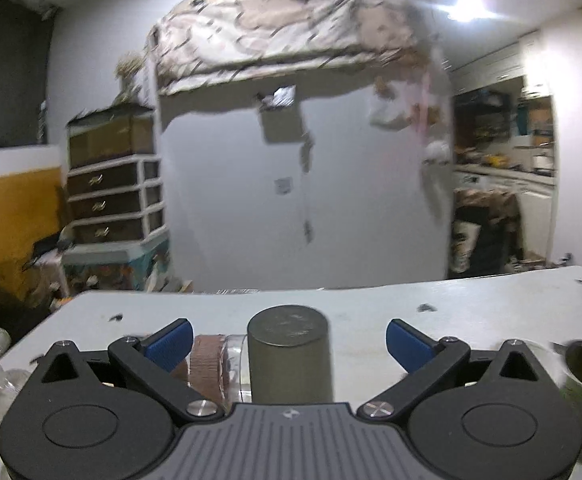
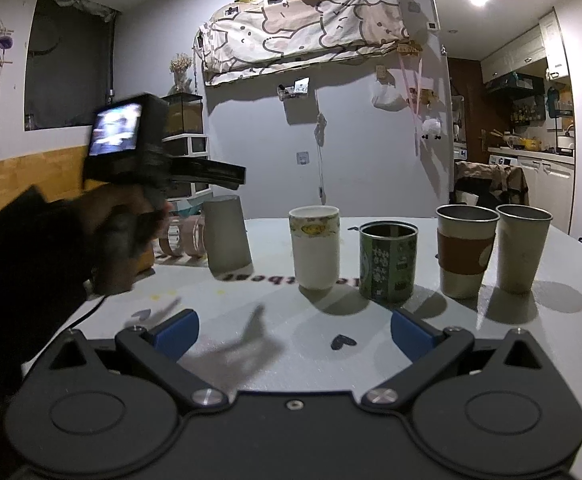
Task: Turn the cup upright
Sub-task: 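Reach the left tool to the upside-down grey tumbler and close on it, then lift the grey tumbler off the table with the left tool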
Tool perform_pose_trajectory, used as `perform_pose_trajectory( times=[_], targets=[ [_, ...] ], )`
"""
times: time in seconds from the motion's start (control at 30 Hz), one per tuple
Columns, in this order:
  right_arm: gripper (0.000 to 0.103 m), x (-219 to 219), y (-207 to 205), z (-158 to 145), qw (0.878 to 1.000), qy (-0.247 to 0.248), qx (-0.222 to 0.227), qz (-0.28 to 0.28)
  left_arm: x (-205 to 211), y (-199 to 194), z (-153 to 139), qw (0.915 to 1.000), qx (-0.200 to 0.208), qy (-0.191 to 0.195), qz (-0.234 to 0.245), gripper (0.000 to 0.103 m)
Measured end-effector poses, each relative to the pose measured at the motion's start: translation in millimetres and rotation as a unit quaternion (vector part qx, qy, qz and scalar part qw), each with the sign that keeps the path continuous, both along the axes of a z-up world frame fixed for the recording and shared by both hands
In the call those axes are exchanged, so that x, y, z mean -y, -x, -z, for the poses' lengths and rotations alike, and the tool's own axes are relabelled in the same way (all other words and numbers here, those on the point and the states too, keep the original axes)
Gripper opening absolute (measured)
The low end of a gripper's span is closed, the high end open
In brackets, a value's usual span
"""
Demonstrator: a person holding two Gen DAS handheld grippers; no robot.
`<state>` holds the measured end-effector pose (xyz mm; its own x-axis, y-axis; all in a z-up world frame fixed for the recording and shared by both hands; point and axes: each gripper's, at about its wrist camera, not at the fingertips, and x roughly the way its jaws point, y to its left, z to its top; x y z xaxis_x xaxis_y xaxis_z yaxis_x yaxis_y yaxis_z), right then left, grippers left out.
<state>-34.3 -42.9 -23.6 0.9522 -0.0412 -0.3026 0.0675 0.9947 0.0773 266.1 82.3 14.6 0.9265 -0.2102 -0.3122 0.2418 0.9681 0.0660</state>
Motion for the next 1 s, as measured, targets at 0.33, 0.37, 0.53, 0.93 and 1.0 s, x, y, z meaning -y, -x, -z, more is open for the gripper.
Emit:
perform_pose_trajectory(
  times=[0.33, 0.37, 0.53, 0.93, 1.0],
  targets=[
    [0.103, 15, 1, 5, 1.0, -0.01, -0.008, 0.016, 9, -41, 19, 0.9969, -0.056, -0.021, -0.051, 0.078],
    [0.103, 15, 2, 6, 1.0, -0.011, -0.008, 0.015, 9, -41, 19, 0.9969, -0.058, -0.023, -0.048, 0.068],
    [0.103, 17, 2, 7, 1.0, -0.016, -0.007, 0.014, 4, -30, 13, 0.9975, -0.066, -0.013, -0.023, 0.063],
    [0.103, 13, 2, 6, 1.0, -0.018, 0.0, 0.008, -56, 72, 27, 0.9978, -0.027, -0.003, 0.06, 0.063],
    [0.103, 10, 1, 6, 1.0, -0.018, -0.001, 0.005, -68, 93, 31, 0.9977, -0.015, -0.002, 0.066, 0.063]
  ],
)
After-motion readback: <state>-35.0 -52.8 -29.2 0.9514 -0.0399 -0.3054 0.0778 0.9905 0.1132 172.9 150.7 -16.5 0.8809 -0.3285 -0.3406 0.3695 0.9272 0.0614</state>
